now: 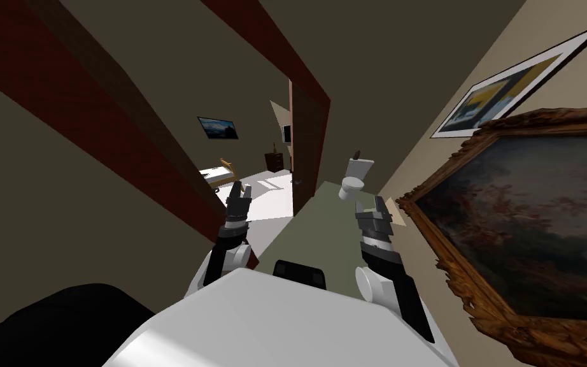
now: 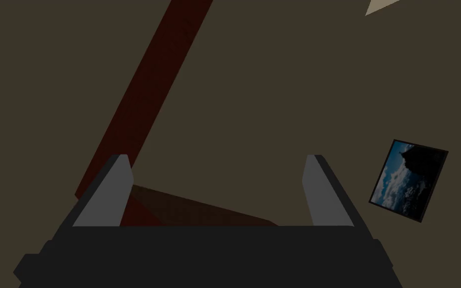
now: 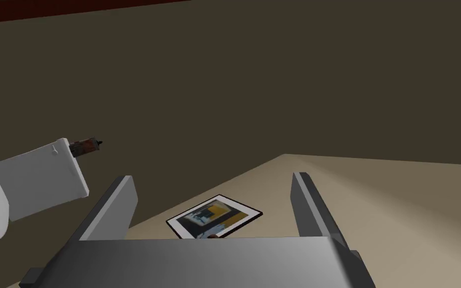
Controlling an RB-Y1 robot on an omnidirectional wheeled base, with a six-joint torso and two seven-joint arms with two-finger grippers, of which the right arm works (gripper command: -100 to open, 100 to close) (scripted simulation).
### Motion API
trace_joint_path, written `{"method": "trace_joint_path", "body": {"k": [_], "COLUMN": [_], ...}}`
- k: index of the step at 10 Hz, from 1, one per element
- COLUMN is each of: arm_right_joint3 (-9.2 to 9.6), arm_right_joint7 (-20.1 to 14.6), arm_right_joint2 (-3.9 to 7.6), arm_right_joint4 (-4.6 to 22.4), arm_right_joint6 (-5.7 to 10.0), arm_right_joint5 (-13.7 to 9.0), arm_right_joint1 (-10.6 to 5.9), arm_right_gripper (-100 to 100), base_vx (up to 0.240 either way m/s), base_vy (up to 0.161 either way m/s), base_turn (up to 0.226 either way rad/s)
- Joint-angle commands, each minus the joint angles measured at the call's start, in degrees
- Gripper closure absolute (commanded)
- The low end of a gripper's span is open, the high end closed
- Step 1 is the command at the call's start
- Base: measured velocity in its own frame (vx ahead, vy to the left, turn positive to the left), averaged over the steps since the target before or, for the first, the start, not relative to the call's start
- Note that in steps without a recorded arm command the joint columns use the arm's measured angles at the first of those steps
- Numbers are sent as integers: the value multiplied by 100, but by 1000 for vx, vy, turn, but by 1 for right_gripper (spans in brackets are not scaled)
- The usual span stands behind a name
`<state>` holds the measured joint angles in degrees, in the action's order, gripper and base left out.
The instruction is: Push the door open
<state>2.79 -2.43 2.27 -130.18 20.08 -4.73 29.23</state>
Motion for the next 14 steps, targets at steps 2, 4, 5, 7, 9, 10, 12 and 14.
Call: {"method": "trace_joint_path", "body": {"k": [2, 4, 5, 7, 9, 10, 12, 14], "arm_right_joint3": [101, 209, 261, 349, 447, 480, 593, 669], "arm_right_joint7": [-49, -101, -126, -169, -216, -232, -287, -323], "arm_right_joint2": [59, 114, 138, 177, 217, 231, 273, 300], "arm_right_joint4": [236, 489, 610, 818, 1046, 1123, 1388, 1565], "arm_right_joint6": [92, 191, 238, 319, 409, 439, 542, 612], "arm_right_joint5": [84, 173, 216, 289, 370, 397, 491, 554], "arm_right_joint1": [-53, -110, -138, -185, -236, -254, -314, -354], "arm_right_gripper": [-100, -100, -100, -100, -100, -100, -100, -100], "base_vx": [169, 181, 191, 205, 136, 103, 122, 117], "base_vy": [9, -41, -49, -44, -22, -11, -42, -33], "base_turn": [57, 61, 61, 52, 60, 30, 64, 42]}}
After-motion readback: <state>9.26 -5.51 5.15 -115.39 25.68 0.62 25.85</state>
